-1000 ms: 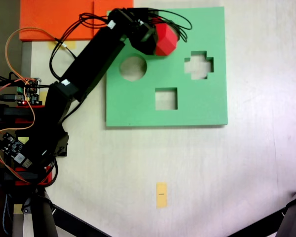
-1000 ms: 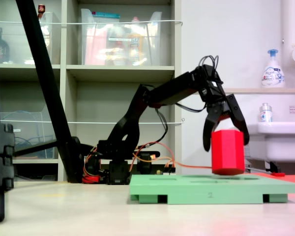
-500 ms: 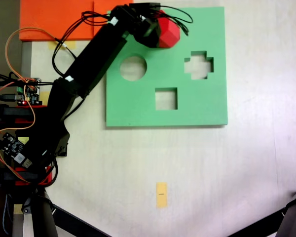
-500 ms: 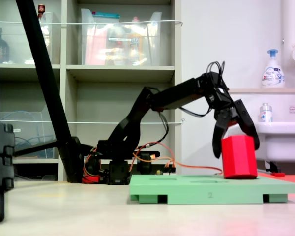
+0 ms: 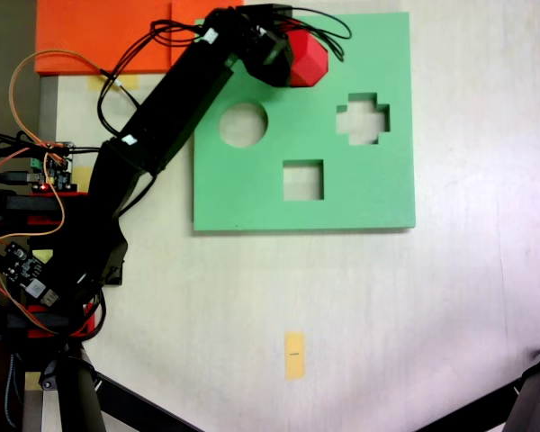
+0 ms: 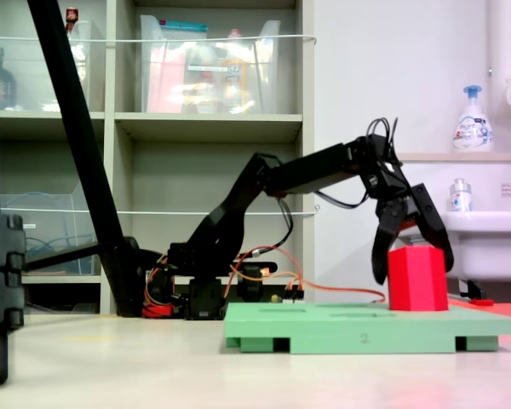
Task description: Put the octagonal pillar block into the corresponding hole
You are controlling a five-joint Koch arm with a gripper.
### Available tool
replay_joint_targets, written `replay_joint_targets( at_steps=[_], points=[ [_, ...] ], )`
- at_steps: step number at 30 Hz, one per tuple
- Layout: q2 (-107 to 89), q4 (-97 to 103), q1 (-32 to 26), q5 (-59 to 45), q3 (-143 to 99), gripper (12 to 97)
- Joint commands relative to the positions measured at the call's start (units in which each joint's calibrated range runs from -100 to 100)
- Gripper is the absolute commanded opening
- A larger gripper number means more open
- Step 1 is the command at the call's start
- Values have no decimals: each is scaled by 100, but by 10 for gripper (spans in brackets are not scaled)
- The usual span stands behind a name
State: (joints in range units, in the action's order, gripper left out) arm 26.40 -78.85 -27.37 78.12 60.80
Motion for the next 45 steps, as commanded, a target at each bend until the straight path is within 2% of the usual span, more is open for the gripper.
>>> replay_joint_targets(
  at_steps=[1,9,13,23,24,29,30,35,38,42,44,45],
  points=[
    [-42,322,-54,44,340,277],
    [265,379,54,34,350,285],
    [404,562,112,24,350,411],
    [614,668,205,-15,350,591],
    [628,659,205,-15,350,625],
    [600,659,171,-10,420,939],
    [544,649,151,-10,450,959],
    [-685,81,63,-29,440,958],
    [-1788,-468,44,-400,450,958],
    [-3576,-1142,176,-1543,450,955],
    [-4400,-1363,288,-2017,450,894],
    [-4777,-1421,357,-2237,450,895]
  ],
)
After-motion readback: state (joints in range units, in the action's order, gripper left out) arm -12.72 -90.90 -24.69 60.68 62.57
